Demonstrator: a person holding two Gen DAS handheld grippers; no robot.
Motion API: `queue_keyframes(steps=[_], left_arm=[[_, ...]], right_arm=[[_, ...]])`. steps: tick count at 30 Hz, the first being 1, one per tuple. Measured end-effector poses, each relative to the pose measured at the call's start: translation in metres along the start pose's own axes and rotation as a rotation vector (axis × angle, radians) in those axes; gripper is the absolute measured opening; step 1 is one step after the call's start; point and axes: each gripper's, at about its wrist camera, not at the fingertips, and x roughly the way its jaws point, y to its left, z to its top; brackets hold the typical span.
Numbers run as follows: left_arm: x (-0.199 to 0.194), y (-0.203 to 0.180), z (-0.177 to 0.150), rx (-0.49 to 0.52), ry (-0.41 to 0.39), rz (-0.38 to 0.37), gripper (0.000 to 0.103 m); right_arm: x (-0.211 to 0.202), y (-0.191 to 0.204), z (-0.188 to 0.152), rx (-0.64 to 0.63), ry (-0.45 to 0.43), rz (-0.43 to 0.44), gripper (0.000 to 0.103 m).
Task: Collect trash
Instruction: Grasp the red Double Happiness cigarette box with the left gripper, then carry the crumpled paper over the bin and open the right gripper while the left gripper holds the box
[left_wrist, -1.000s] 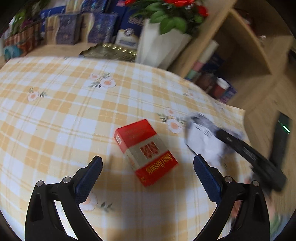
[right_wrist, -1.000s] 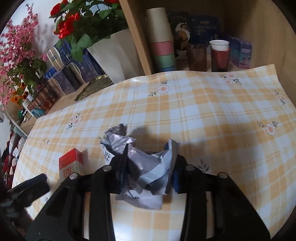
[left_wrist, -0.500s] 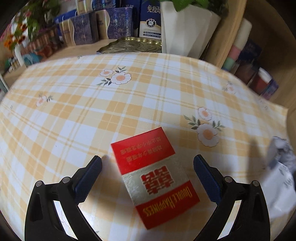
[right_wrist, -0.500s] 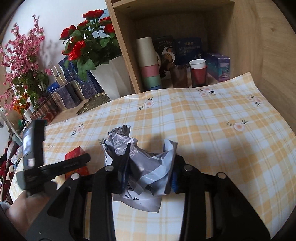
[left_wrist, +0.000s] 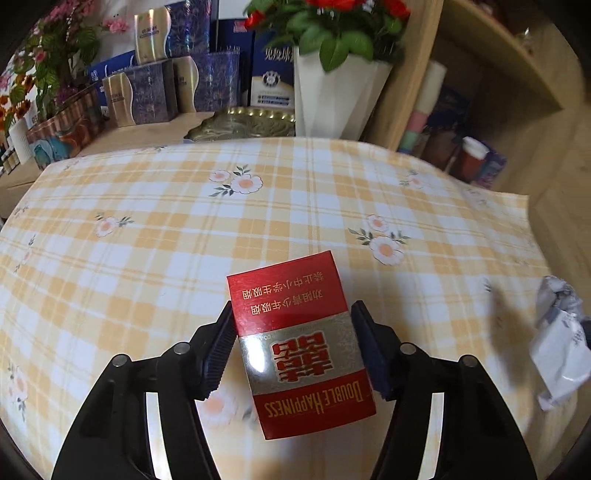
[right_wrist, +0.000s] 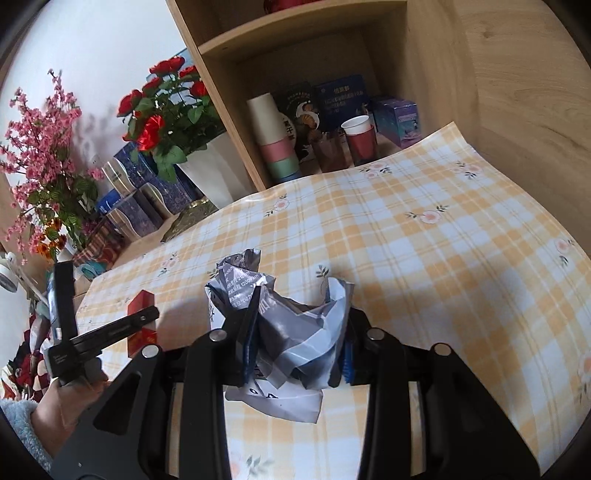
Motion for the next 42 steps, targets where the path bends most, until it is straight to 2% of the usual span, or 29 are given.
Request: queue_keyframes(steps=[10, 19, 28, 34, 42], left_arm=[[-0.102, 0.018, -0.057, 0.018, -0.070, -0.109, 0.060], [-0.178, 0.027, -0.116, 0.046, -0.121, -0.166, 0.060], [-0.226, 0.036, -0.161, 0.040, -0.150, -0.192, 0.060], [-0.251, 0.041, -0.189, 0.098, -0.177, -0.198, 0.060], [-0.269, 0.065, -0.227, 0.154, -0.204, -0.147, 0.060]], right_arm=[[-0.056, 0.018, -0.036, 0.000, -0.009, 0.025, 0.036], [-0.102, 0.041, -0.075, -0.058, -0.013, 0.061, 0.036], [-0.138, 0.058, -0.110, -0.137, -0.015, 0.099, 0.036], [-0.153, 0.070, -0.136, -0.206, 0.001, 0.117, 0.036], [-0.156, 0.085, -0.186, -0.263, 0.071, 0.151, 0.036]])
